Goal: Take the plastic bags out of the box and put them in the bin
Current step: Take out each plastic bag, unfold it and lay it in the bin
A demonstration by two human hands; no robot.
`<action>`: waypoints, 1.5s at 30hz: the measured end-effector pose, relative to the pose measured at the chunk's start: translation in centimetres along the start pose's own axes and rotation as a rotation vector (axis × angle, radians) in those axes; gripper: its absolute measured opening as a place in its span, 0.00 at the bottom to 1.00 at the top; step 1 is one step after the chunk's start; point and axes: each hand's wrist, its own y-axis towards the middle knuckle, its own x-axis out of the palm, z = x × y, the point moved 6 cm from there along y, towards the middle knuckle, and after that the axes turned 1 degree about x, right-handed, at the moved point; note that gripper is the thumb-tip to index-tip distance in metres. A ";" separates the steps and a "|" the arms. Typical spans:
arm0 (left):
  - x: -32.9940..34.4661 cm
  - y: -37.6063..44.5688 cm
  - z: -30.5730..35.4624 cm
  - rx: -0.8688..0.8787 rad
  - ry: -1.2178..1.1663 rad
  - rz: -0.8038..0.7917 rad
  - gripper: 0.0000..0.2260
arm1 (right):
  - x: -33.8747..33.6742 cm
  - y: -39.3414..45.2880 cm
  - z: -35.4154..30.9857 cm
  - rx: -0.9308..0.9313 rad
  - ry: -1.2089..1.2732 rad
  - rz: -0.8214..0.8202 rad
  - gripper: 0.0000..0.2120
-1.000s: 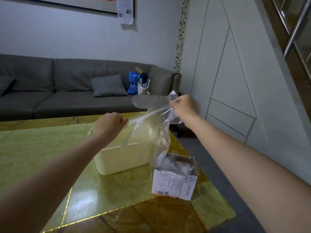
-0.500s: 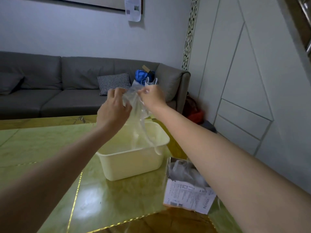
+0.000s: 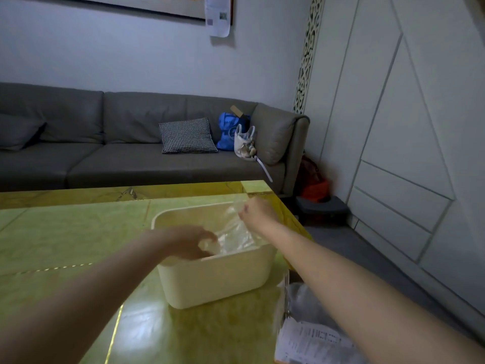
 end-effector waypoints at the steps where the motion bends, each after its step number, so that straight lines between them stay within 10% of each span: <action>1: 0.9 0.6 0.0 0.006 0.016 -0.079 0.22 | 0.4 0.1 0.2 -0.005 -0.077 -0.010 0.15; 6: 1.9 1.6 -0.1 0.007 0.158 -0.265 0.22 | 0.6 -0.3 -0.8 -0.082 -0.295 -0.093 0.07; 14: 0.0 1.3 -0.6 -0.126 0.065 -0.127 0.22 | -2.5 -1.7 -5.3 -0.446 -0.543 -0.146 0.11; 19: 1.6 2.1 -1.1 -0.101 0.055 -0.249 0.17 | 2.0 -2.3 -2.1 -0.259 -0.692 -0.669 0.18; 27: 3.2 2.6 -1.8 -0.093 0.174 -0.418 0.15 | 4.2 -1.4 -0.4 -0.286 -0.882 -0.691 0.17; 39: -6.1 -1.3 3.4 0.035 -0.085 0.174 0.10 | -7.8 -4.3 -0.7 -0.233 -0.174 -0.421 0.09; 45: -5.7 -5.3 13.5 0.317 -0.477 0.070 0.13 | -9.1 -11.1 4.7 -0.042 -0.195 -0.701 0.13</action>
